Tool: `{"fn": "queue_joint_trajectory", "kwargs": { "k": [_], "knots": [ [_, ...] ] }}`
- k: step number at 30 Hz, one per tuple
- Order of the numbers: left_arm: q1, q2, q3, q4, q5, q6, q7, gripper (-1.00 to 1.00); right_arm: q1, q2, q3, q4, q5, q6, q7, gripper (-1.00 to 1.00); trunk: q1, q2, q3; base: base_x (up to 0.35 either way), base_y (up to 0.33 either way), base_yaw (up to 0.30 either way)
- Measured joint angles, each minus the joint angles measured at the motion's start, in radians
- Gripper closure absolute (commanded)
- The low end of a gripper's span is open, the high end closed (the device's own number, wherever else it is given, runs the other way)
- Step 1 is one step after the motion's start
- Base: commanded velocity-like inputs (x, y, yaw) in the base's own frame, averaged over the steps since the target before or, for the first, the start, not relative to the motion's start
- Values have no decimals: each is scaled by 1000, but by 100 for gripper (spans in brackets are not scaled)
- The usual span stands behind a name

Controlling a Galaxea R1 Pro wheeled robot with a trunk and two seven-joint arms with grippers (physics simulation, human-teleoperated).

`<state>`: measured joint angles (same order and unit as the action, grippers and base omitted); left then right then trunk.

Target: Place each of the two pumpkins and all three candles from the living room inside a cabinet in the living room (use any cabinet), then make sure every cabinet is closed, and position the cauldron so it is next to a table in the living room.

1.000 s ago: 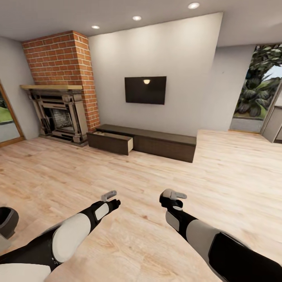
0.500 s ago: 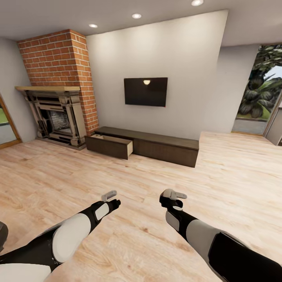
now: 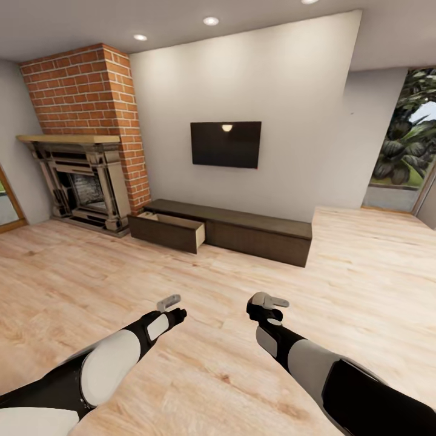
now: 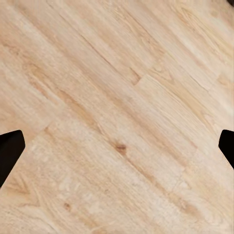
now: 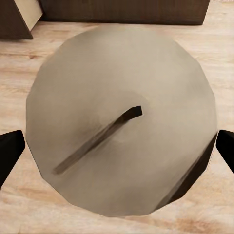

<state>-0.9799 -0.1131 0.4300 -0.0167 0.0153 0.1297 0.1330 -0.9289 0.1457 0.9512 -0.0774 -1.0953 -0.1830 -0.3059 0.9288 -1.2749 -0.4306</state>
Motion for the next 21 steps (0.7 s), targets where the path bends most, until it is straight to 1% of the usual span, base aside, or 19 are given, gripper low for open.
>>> {"fn": "queue_joint_trajectory", "kwargs": {
  "k": [5, 14, 21],
  "knots": [
    [0, 0, 0, 0, 0, 0, 0, -100, 0, 0, 0, 0, 0, 0, 0, 100, -19, 35, 16, 334, 0, 0],
    [0, 0, 0, 0, 0, -1, 0, -100, 0, 0, -1, 0, -1, 0, 0, 100, -19, 35, 16, 334, 0, 0],
    [0, 0, 0, 0, 0, -1, 0, -100, 0, 0, 0, 0, 0, 0, 0, 100, -46, 84, 38, 334, 0, 0]
  ]
}}
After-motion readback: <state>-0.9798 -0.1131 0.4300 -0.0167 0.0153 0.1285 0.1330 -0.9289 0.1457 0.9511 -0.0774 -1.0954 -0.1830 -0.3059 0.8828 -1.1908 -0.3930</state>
